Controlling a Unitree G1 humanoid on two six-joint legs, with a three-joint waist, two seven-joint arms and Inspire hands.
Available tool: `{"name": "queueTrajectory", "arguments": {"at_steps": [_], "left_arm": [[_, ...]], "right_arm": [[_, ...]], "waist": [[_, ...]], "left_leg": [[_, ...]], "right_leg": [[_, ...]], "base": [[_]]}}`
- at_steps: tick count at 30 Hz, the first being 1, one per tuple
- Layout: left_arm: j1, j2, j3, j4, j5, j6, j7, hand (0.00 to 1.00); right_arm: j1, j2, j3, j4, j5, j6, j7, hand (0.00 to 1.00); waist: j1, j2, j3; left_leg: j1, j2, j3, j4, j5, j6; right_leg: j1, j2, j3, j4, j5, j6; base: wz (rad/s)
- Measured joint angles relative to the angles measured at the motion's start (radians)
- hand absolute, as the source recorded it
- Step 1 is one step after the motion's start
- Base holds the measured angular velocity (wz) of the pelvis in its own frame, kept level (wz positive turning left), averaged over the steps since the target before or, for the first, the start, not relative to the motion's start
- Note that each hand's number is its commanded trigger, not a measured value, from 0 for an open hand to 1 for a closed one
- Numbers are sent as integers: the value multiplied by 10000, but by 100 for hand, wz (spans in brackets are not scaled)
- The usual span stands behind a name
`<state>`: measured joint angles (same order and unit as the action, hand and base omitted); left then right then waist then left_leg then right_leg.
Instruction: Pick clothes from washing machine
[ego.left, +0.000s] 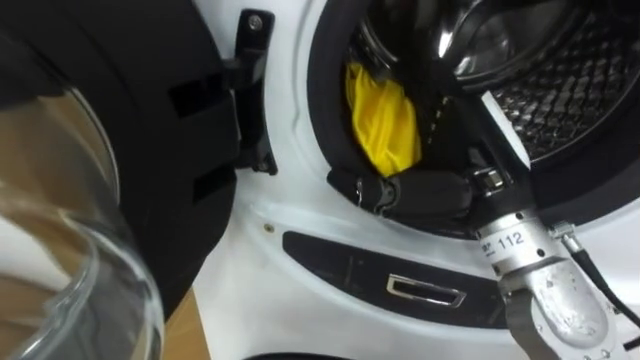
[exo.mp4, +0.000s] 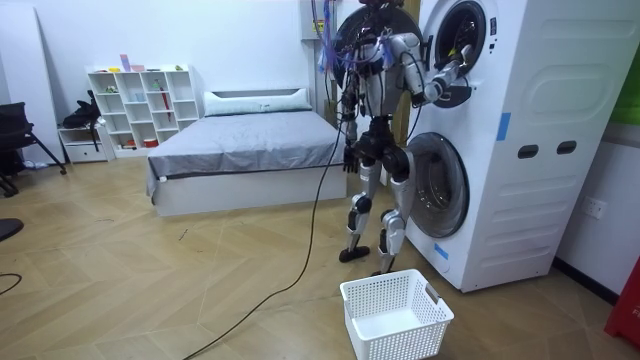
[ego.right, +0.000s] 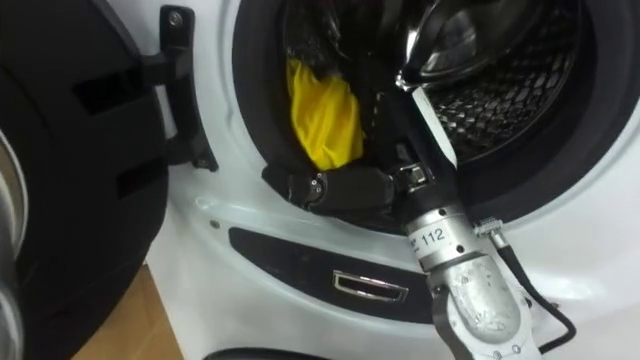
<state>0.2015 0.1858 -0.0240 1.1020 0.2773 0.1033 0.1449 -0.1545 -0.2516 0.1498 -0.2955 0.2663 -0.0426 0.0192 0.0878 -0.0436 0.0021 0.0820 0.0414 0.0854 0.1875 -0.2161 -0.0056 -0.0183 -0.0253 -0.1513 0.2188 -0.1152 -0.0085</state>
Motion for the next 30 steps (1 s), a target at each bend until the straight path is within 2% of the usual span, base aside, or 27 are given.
{"name": "queueTrajectory", "arguments": {"at_steps": [6, 11, 13, 16, 21, 25, 30], "left_arm": [[160, -170, 34, -224, 4, -33, -79, 0], [351, -186, 233, -225, 5, -61, -75, 0], [415, -193, 247, -225, 9, -118, -74, 0], [476, -199, 247, -215, 8, -196, -74, 0], [588, -204, 249, -216, 7, -181, -73, 0], [694, -244, 248, -224, 13, -169, -41, 0], [852, -278, 532, -290, 227, -159, 25, 0]], "right_arm": [[-16, -13, -195, -359, 142, 208, 246, 0], [90, -7, -198, -613, 497, 211, 280, 0], [88, -7, -313, -773, 1406, 211, 261, 0], [98, -7, -344, -783, 1998, 211, 187, 0], [157, -8, -415, -738, 2315, 239, 146, 0], [172, -7, -592, -741, 2391, 444, 146, 0], [255, -8, -768, -745, 2386, 463, 145, 0]], "waist": [[-134, 46, 23], [-232, 72, 42], [-275, 57, 34], [-314, 27, 13], [-310, -17, 7], [-469, -110, -21], [-619, -152, -49]], "left_leg": [[19, 4, -34, -77, -4, 5], [179, 13, -36, -201, -4, 6], [182, 13, -61, -206, -9, 11], [198, 16, -91, -202, -11, 15], [323, 17, -91, -240, -30, 28], [288, -22, -121, -200, -57, 58], [293, -42, -121, -194, -61, 73]], "right_leg": [[103, 38, -35, -173, 80, 20], [288, 57, -46, -335, 95, 35], [316, 56, -73, -378, 96, 38], [398, 58, -134, -491, 141, 54], [516, 55, -139, -500, 149, 59], [519, 8, -184, -507, 134, 85], [530, -8, -202, -525, 152, 118]], "base": [[0], [0], [2], [3], [1], [4], [0]]}}
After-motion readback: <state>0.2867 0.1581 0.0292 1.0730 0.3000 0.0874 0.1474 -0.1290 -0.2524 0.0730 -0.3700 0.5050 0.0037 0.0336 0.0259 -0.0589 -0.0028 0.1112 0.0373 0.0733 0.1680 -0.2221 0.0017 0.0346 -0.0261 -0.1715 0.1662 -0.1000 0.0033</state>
